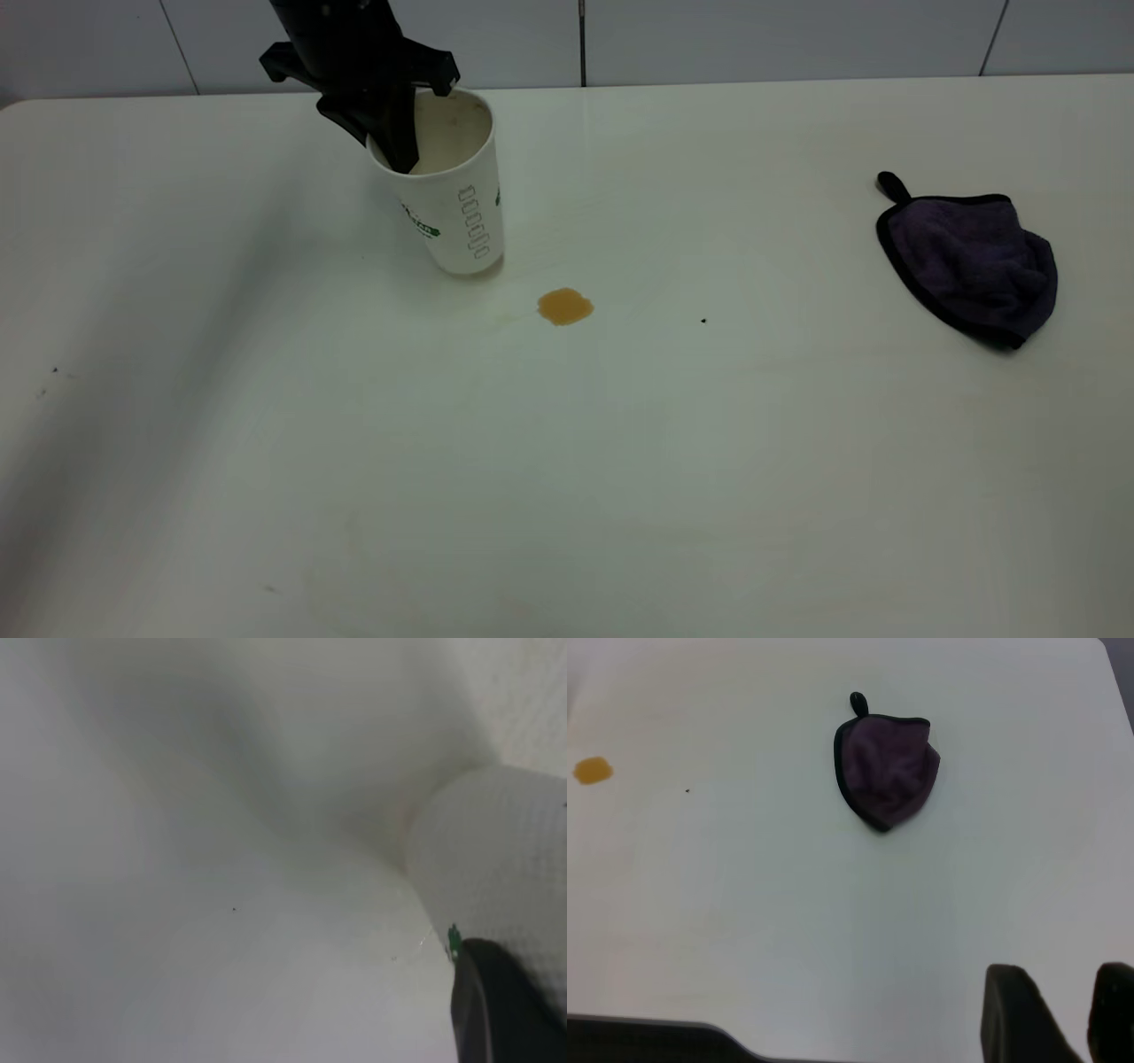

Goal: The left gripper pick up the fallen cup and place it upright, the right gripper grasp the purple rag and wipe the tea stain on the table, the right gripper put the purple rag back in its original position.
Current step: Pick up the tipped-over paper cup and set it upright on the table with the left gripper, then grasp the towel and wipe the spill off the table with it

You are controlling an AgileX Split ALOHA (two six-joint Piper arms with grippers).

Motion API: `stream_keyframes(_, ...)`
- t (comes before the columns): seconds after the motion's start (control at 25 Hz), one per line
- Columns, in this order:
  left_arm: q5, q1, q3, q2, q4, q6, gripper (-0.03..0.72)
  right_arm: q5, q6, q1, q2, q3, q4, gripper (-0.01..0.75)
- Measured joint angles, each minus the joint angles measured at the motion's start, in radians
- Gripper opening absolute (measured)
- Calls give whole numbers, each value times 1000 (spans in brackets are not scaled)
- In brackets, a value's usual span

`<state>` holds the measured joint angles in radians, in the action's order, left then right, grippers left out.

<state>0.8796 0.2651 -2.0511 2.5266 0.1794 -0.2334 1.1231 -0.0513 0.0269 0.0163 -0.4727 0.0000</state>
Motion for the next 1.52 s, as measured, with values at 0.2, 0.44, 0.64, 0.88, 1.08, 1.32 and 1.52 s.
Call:
stream_keyframes(0.2,-3,-1,0,23,16,9,90,0,0,0,0,0,0,239)
stream_keyframes(0.44,-5,-1,0,27,28,33,355,0,0,0,0,0,0,239)
stream_keyframes(0.64,13,-1,0,4,22,20,620,0,0,0,0,0,0,239)
stream_keyframes(0.88,99,-1,0,-145,19,-13,650,0,0,0,0,0,0,239)
stream_keyframes(1.08,226,-1,0,-307,-27,-13,590,0,0,0,0,0,0,239)
stream_keyframes(1.32,286,-3,0,-496,-95,-12,525,0,0,0,0,0,0,239)
stream_keyframes(1.52,286,-3,22,-632,-156,81,496,0,0,0,0,0,0,239)
